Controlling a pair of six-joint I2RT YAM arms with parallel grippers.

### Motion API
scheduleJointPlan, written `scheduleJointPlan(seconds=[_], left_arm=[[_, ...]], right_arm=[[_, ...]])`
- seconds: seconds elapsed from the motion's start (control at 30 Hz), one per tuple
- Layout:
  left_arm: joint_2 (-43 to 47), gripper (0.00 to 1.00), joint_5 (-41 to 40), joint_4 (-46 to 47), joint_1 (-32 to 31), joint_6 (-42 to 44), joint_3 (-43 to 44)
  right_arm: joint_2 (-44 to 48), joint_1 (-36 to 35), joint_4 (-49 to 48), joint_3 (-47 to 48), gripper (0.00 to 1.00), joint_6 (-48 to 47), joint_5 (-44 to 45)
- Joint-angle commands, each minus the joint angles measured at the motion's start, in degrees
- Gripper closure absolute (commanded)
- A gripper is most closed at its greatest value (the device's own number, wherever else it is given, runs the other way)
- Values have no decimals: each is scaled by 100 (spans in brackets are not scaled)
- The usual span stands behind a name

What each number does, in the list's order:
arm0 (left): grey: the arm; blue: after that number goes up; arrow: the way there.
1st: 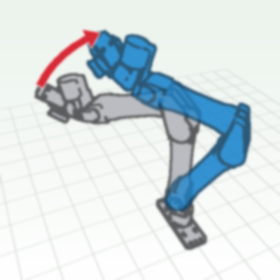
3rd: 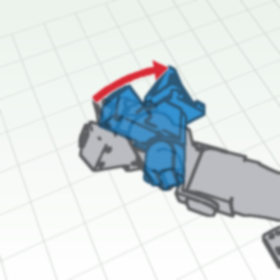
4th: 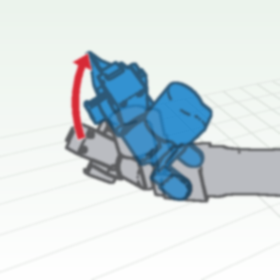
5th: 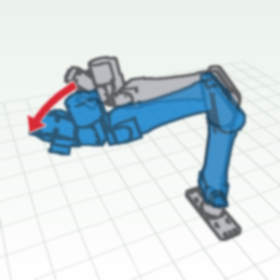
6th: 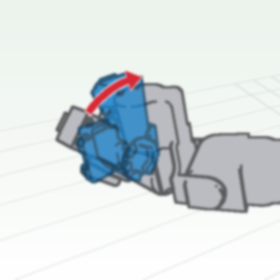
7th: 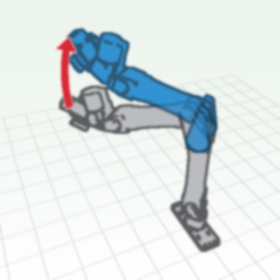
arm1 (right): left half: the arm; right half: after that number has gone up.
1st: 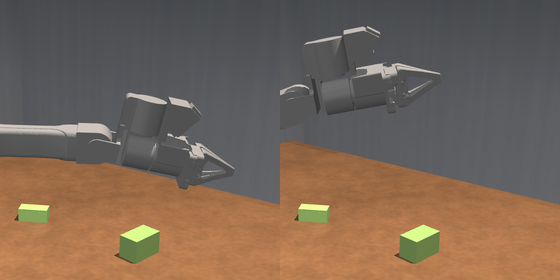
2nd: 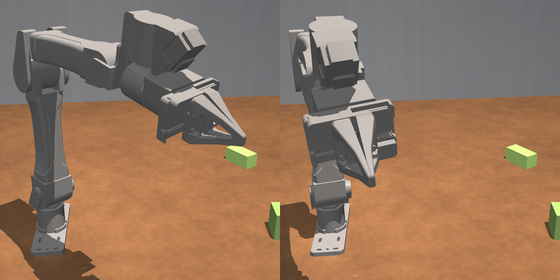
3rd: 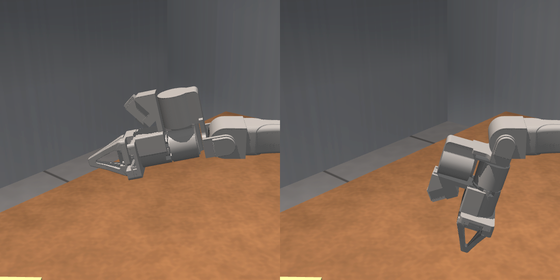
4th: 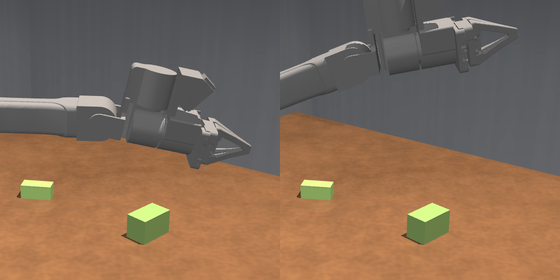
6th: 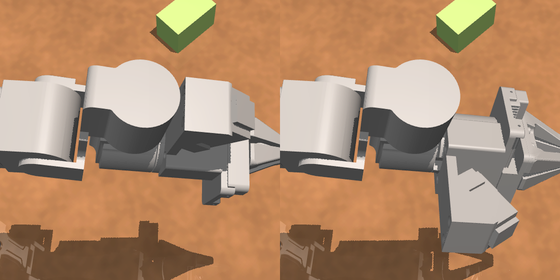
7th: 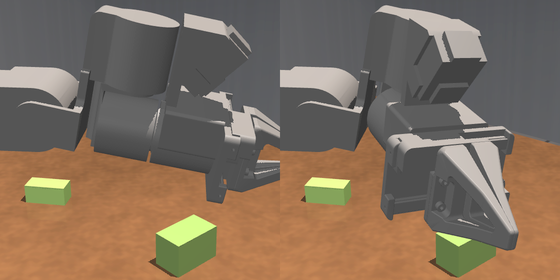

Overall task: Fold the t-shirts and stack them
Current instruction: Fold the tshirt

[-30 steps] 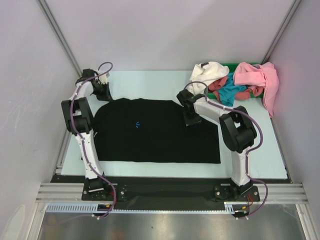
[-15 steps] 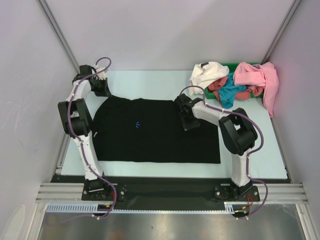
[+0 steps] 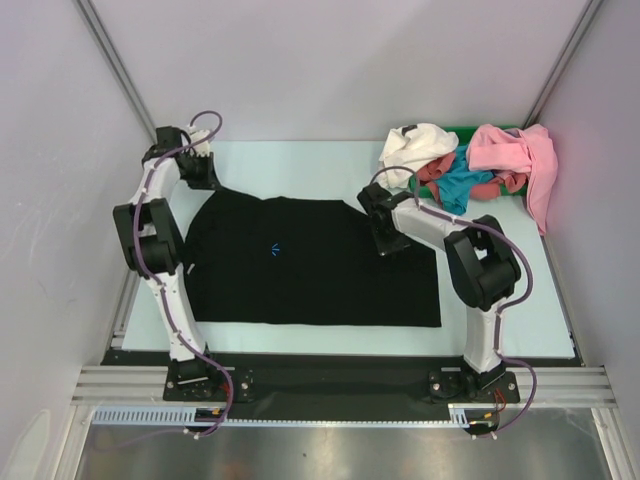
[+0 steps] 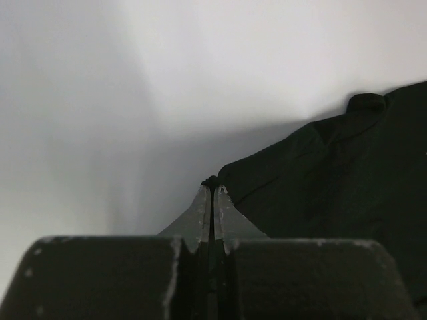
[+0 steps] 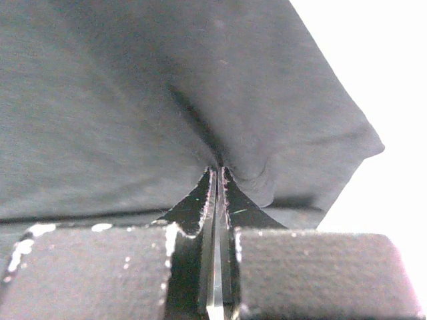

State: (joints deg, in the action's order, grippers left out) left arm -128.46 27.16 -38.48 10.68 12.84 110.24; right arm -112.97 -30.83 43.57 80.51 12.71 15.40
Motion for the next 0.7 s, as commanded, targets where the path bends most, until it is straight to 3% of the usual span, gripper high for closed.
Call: scheduleJointPlan(seconds=[0.0, 0.2, 0.33, 0.67], left_arm=[[866, 100, 123, 60, -4, 289, -89], [1708, 100, 70, -563, 5, 930, -581], [2612, 99, -105, -793, 13, 1501, -2027], [3608, 100, -579, -1215, 285, 2134, -3859]], right_arm=[[486, 94, 441, 263, 100, -181, 594], [1065, 209, 1109, 62, 100, -120, 816], [1513, 226, 1496, -439, 100, 213, 921], [1849, 446, 1409, -1389, 100, 575, 561]])
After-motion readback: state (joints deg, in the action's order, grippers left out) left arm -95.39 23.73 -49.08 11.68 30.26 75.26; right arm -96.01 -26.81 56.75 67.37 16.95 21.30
